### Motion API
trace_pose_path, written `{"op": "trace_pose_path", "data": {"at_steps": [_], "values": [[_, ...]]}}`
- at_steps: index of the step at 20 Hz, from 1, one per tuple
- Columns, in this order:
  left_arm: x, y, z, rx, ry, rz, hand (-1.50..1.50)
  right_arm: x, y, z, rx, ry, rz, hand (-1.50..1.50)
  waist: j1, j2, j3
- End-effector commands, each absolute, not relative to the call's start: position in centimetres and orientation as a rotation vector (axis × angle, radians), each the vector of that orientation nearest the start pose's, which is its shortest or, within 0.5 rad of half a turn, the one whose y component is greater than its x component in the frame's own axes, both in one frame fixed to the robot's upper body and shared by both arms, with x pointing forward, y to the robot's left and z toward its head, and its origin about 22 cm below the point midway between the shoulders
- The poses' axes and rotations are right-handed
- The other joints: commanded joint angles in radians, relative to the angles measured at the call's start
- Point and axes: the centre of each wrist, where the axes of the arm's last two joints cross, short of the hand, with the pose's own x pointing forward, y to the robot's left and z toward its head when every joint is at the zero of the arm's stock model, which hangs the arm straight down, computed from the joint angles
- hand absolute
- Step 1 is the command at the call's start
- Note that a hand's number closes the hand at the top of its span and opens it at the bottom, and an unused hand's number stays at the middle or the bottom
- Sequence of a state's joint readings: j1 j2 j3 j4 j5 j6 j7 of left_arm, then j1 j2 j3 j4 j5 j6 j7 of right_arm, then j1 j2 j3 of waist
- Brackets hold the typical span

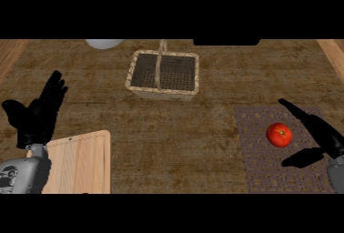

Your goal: Pick the tomato from the placemat and place it in the basket

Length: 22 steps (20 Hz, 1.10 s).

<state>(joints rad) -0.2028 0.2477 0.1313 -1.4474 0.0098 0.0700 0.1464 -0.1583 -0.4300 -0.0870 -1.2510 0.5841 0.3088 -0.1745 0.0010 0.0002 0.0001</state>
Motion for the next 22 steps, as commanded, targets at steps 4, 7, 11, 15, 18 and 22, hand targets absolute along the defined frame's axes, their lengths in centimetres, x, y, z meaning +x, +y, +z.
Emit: {"op": "trace_pose_path", "data": {"at_steps": [4, 7, 11, 15, 18, 22], "values": [[29.6, 29.1, 4.8, 0.325, -1.519, -0.031, 0.0, 29.6, -36.3, 2.8, -0.501, -1.268, 0.958, -1.5, 0.0, 0.0, 0.0], [29.8, 29.4, 3.0, 0.294, -1.519, -0.02, 0.0, 30.2, -35.6, -0.2, -0.484, -1.248, 0.979, -1.5, 0.002, 0.001, 0.0], [29.5, 29.5, 5.6, 0.294, -1.514, -0.035, 0.0, 28.8, -33.0, -0.7, -0.499, -1.243, 0.957, -1.5, -0.002, -0.001, 0.0], [27.8, 29.7, 3.5, 0.285, -1.529, -0.034, 0.0, 31.3, -35.1, -0.8, -0.478, -1.207, 1.002, -1.5, 0.005, 0.0, 0.0], [29.0, 28.3, 4.8, 0.289, -1.519, -0.021, 0.0, 29.7, -34.7, -1.3, -0.405, -1.201, 1.083, 1.5, 0.001, 0.0, 0.0], [28.0, 29.6, 4.8, 0.276, -1.496, -0.013, 0.0, 28.2, -35.7, -2.8, -0.394, -1.196, 1.194, 1.5, 0.004, 0.0, 0.0]]}}
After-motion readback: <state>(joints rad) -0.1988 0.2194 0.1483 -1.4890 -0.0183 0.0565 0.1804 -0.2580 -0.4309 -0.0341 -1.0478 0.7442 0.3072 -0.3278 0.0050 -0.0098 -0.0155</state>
